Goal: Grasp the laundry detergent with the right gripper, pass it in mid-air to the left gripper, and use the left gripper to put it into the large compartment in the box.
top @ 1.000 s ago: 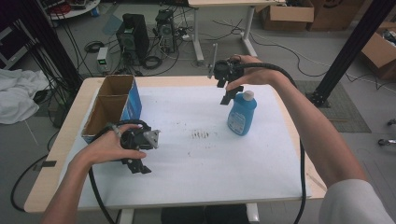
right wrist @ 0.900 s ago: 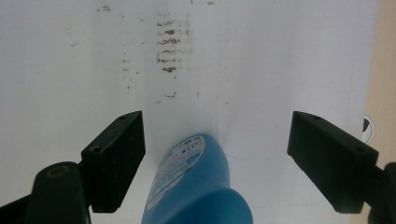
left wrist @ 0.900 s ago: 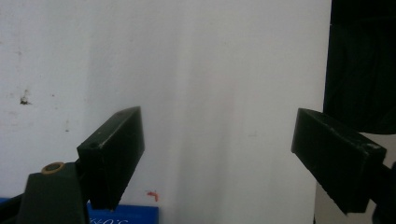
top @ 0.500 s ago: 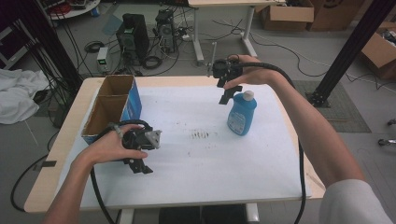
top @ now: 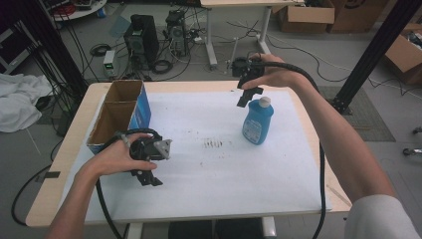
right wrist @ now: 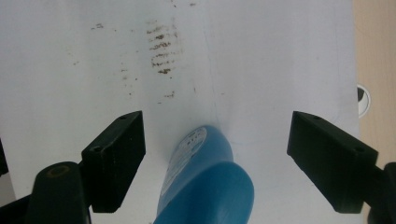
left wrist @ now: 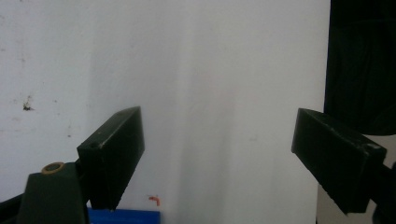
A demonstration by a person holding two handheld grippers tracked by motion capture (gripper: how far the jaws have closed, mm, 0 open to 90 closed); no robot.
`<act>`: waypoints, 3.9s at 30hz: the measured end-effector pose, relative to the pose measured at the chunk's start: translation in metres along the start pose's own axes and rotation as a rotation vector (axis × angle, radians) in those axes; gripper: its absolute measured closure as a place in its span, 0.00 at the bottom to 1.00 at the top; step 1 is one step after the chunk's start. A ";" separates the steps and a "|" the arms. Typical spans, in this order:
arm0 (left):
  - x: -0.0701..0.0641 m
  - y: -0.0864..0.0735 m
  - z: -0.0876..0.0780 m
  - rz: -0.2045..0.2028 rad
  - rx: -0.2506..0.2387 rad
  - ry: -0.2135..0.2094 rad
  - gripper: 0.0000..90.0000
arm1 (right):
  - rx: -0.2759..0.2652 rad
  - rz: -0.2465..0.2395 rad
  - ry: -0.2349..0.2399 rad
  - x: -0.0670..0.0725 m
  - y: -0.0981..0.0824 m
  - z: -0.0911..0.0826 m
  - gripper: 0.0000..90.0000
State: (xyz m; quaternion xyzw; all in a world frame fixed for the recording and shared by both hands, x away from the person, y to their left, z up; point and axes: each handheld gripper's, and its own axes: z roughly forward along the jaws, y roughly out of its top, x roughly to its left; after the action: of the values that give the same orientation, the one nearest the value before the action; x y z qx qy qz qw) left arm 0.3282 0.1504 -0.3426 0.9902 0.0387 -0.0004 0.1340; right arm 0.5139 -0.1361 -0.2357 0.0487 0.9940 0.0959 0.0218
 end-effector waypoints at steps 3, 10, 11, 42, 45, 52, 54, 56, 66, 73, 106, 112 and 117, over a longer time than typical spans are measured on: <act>0.000 0.000 0.000 -0.001 -0.002 0.001 0.20 | 0.019 0.068 -0.011 -0.001 -0.006 -0.003 0.21; 0.000 0.000 0.000 -0.004 -0.007 0.004 0.20 | 0.023 0.178 -0.014 -0.001 -0.015 -0.011 0.21; 0.000 0.001 -0.001 -0.002 -0.009 0.007 0.20 | 0.016 0.225 -0.017 0.000 -0.018 -0.013 0.21; -0.005 0.001 -0.002 -0.005 -0.026 0.009 0.20 | -0.161 0.478 -0.120 0.026 -0.073 -0.005 0.18; -0.005 0.001 -0.001 -0.005 -0.029 0.011 0.20 | -0.183 0.497 -0.125 0.028 -0.080 0.000 0.18; -0.006 0.001 0.000 -0.005 -0.031 0.009 0.20 | -0.226 0.517 -0.147 0.035 -0.091 0.009 0.18; -0.006 0.001 0.000 -0.005 -0.030 0.008 0.20 | -0.231 0.530 -0.161 0.038 -0.094 0.011 0.17; -0.006 0.001 0.000 -0.005 -0.031 0.009 0.20 | -0.235 0.536 -0.179 0.040 -0.097 0.014 0.17; -0.005 0.000 -0.001 -0.009 -0.031 0.014 0.20 | -0.292 0.572 -0.198 0.047 -0.110 0.033 0.17; -0.006 0.001 0.000 -0.008 -0.030 0.011 0.20 | -0.334 0.594 -0.201 0.053 -0.121 0.045 0.17; -0.003 0.000 0.004 -0.013 -0.025 0.008 0.20 | -0.460 0.684 -0.230 0.064 -0.134 0.085 0.22; -0.004 0.000 0.003 -0.015 -0.026 0.009 0.20 | -0.477 0.685 -0.239 0.065 -0.135 0.085 0.29; -0.003 0.000 0.003 -0.014 -0.026 0.011 0.20 | -0.490 0.685 -0.248 0.064 -0.135 0.085 0.33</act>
State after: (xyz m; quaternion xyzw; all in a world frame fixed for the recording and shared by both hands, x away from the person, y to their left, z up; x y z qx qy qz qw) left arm 0.3248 0.1498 -0.3456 0.9881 0.0466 0.0047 0.1468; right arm 0.4423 -0.2458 -0.3474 0.3800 0.8581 0.3242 0.1187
